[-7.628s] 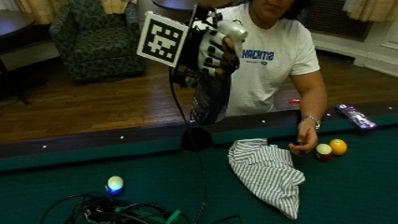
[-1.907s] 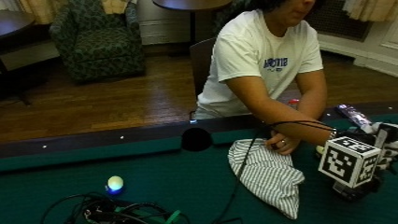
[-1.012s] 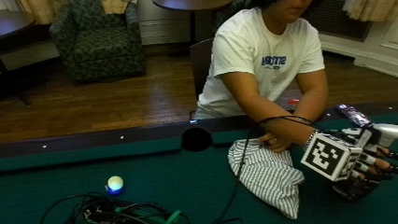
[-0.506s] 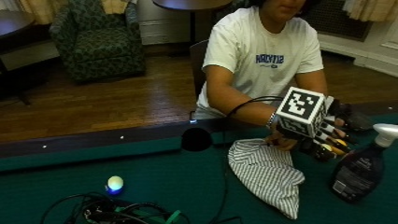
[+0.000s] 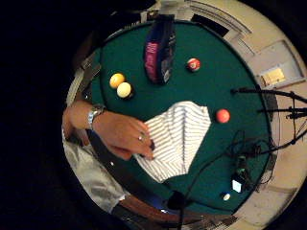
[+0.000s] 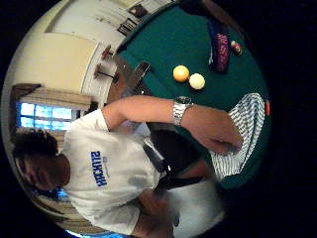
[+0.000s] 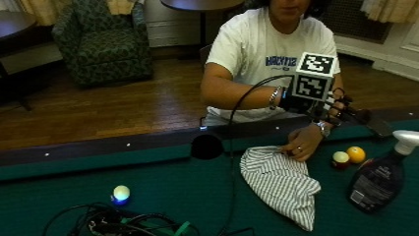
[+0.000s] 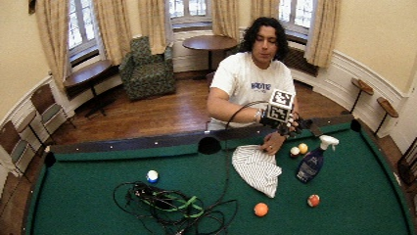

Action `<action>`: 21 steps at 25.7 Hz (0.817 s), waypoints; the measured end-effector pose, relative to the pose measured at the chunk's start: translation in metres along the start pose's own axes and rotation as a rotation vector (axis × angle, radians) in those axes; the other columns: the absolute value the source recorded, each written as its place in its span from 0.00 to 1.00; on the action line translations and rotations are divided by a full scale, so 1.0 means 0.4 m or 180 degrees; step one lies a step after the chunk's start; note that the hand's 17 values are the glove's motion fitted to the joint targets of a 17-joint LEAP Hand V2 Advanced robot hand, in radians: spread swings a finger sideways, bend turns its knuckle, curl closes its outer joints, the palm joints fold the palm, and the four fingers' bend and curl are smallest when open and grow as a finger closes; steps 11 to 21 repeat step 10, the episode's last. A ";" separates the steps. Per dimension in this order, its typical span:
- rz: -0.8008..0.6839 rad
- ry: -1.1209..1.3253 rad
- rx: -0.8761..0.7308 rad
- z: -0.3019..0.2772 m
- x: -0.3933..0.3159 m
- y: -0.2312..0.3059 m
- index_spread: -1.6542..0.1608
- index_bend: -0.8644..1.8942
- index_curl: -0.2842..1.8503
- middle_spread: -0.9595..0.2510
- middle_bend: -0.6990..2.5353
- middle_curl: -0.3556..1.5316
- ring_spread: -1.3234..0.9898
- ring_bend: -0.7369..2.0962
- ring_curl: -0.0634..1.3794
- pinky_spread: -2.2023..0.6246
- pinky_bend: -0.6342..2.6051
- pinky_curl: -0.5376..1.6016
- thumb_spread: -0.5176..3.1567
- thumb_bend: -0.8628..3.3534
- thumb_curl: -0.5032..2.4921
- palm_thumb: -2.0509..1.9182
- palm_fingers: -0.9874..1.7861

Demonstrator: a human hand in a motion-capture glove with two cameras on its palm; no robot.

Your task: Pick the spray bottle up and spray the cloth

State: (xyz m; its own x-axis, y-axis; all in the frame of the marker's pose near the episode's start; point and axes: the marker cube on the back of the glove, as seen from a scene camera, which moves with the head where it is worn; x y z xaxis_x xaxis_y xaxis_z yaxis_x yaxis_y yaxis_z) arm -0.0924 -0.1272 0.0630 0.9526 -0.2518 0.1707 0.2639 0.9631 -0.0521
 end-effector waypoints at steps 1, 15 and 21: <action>-0.0032 0.0028 -0.0022 -0.006 -0.012 0.011 0.66 0.37 0.29 0.69 0.27 0.38 0.54 0.38 0.27 0.86 0.25 0.40 0.41 0.20 0.30 0.63 0.48; -0.0146 0.0093 -0.0086 -0.027 -0.062 0.067 0.66 0.37 0.29 0.69 0.28 0.37 0.54 0.38 0.26 0.86 0.25 0.39 0.42 0.20 0.29 0.63 0.48; -0.0146 0.0093 -0.0086 -0.027 -0.062 0.067 0.66 0.37 0.29 0.69 0.28 0.37 0.54 0.38 0.26 0.86 0.25 0.39 0.42 0.20 0.29 0.63 0.48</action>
